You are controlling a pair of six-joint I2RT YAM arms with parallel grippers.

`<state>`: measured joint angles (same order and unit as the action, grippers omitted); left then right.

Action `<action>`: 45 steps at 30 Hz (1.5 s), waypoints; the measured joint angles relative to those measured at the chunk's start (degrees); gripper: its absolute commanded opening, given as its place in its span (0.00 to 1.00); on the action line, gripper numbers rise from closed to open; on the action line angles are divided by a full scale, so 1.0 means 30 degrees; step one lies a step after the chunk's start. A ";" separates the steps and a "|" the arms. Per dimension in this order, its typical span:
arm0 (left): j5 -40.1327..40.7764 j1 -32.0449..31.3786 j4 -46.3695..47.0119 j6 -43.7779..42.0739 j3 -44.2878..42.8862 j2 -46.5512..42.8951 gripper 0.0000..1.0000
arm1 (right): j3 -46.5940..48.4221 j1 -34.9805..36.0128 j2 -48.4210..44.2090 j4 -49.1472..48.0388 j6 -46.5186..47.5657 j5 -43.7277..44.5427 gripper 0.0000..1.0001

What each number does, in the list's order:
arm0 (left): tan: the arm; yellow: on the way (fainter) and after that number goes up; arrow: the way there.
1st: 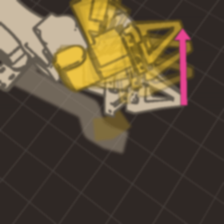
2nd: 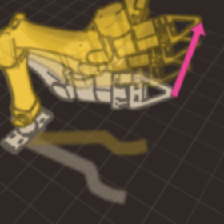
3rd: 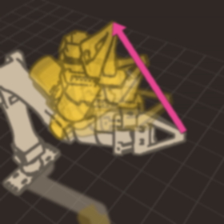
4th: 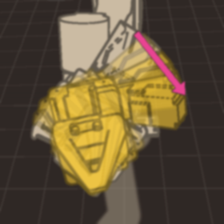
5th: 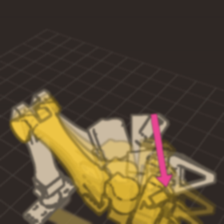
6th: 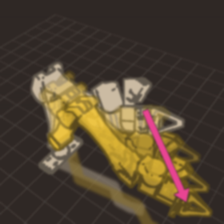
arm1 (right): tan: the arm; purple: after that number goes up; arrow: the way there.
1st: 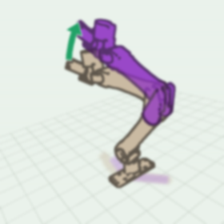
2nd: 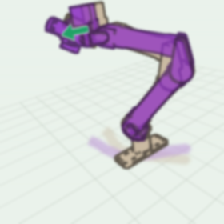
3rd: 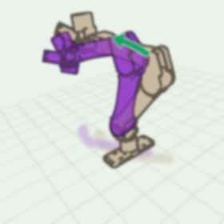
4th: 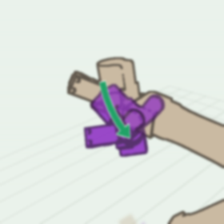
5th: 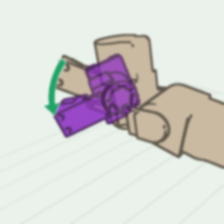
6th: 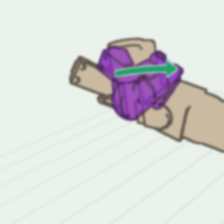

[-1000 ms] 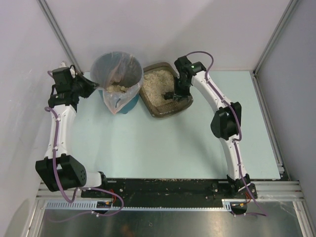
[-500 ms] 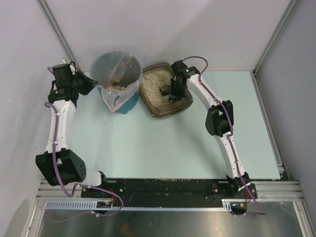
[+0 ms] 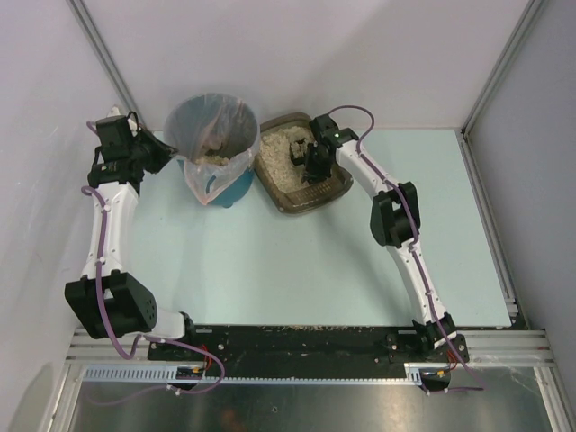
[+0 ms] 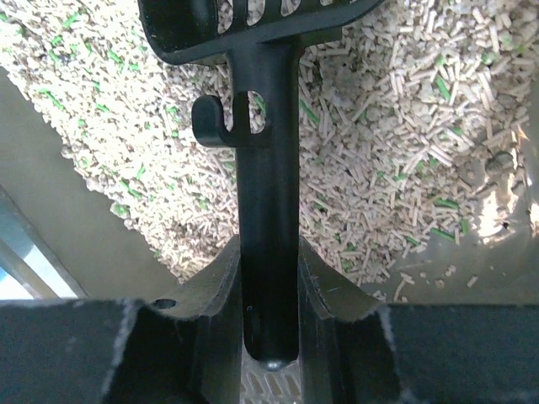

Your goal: Clean the litter box

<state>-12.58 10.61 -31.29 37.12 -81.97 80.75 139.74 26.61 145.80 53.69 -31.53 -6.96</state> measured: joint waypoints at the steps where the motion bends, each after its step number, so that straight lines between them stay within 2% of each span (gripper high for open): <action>1: 0.0007 -0.0007 0.0007 -0.0022 0.0000 0.0000 0.00 | 0.0000 0.0000 0.0095 -0.0211 0.0007 -0.0007 0.00; 12: 0.0299 -0.0066 0.0036 -0.0051 0.0000 0.0000 0.00 | -0.0976 -0.0015 0.0656 -0.3818 0.0546 -0.0393 0.00; 23: 0.0590 -0.0095 0.0044 -0.0044 0.0000 0.0000 0.00 | -0.3687 -0.0284 0.0525 -0.8065 0.0350 -0.2696 0.00; 29: 0.0634 -0.0102 0.0087 -0.0044 0.0095 -0.0080 0.00 | -0.6754 -0.0386 -0.1093 -1.0171 -0.0306 -0.3322 0.00; 38: 0.0583 -0.0160 0.0160 -0.0066 0.0546 -0.0561 0.00 | -1.1424 -0.0437 -0.4233 -1.0870 -0.2455 -0.4663 0.00; 45: 0.0248 -0.0160 0.0189 -0.0233 0.0590 -0.0627 0.00 | -1.2364 -0.0510 -0.6207 -1.0637 -0.3512 -0.5442 0.00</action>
<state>-11.84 10.13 -30.72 36.42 -80.20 78.87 102.65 25.08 127.17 21.78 -42.06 -23.29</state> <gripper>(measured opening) 0.036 0.208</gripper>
